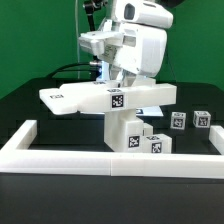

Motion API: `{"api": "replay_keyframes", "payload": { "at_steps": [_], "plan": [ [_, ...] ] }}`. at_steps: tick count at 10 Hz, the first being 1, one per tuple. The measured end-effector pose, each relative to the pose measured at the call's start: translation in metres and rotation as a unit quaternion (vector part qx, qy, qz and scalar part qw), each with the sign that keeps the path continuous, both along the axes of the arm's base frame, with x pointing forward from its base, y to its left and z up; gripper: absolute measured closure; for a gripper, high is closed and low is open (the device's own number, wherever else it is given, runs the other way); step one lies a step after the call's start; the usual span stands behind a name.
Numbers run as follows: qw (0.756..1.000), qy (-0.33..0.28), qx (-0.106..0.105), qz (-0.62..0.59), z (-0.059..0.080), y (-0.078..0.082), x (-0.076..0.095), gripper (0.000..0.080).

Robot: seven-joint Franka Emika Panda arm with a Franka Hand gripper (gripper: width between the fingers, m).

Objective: Assemble chair

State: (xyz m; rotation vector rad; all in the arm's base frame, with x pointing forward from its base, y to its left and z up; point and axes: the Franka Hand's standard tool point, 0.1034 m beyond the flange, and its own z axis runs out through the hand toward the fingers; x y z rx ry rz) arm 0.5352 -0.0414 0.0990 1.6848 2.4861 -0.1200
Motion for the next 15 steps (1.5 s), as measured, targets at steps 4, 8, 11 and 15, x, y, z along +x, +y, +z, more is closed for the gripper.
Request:
{"api": "replay_keyframes", "payload": {
  "at_steps": [4, 8, 11, 15],
  "plan": [
    [1.0, 0.009, -0.002, -0.005, 0.0003, -0.0003, -0.0013, 0.0509],
    [1.0, 0.017, -0.004, -0.009, 0.0004, -0.0018, -0.0024, 0.0509],
    [1.0, 0.026, -0.006, -0.014, 0.0006, -0.0027, -0.0038, 0.0509],
    [1.0, 0.004, -0.003, -0.007, -0.0004, -0.0028, -0.0001, 0.0509]
  ]
}}
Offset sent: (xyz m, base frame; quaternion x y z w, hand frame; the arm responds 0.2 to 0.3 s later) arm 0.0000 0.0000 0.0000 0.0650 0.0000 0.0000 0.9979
